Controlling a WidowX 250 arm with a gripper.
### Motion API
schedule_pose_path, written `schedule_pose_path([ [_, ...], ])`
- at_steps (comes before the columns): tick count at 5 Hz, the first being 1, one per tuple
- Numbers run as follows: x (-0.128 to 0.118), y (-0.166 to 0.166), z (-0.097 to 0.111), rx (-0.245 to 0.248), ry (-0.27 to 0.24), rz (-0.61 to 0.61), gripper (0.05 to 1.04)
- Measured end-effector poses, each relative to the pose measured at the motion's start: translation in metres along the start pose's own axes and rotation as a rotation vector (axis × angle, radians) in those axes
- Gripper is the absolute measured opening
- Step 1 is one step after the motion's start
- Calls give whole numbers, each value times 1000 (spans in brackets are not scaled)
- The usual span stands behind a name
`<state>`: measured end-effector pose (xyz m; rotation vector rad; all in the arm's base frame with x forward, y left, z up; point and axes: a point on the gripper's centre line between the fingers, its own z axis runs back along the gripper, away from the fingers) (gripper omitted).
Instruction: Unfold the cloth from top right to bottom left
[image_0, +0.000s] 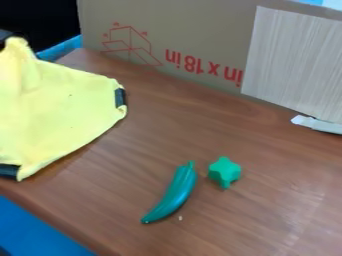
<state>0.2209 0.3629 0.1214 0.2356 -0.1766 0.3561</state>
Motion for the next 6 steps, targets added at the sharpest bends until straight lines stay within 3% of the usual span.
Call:
schedule_pose_path([
  [1,-4,19,-8,55,15,24,238],
  [2,-4,25,-6,85,20,41,500],
  [3,-6,23,-5,61,32,10,801],
  [4,-5,12,10,11,10,-65,997],
  [5,-12,-8,39,-51,-7,-138,1001],
  [6,-13,-46,59,-98,-26,-297,1001],
])
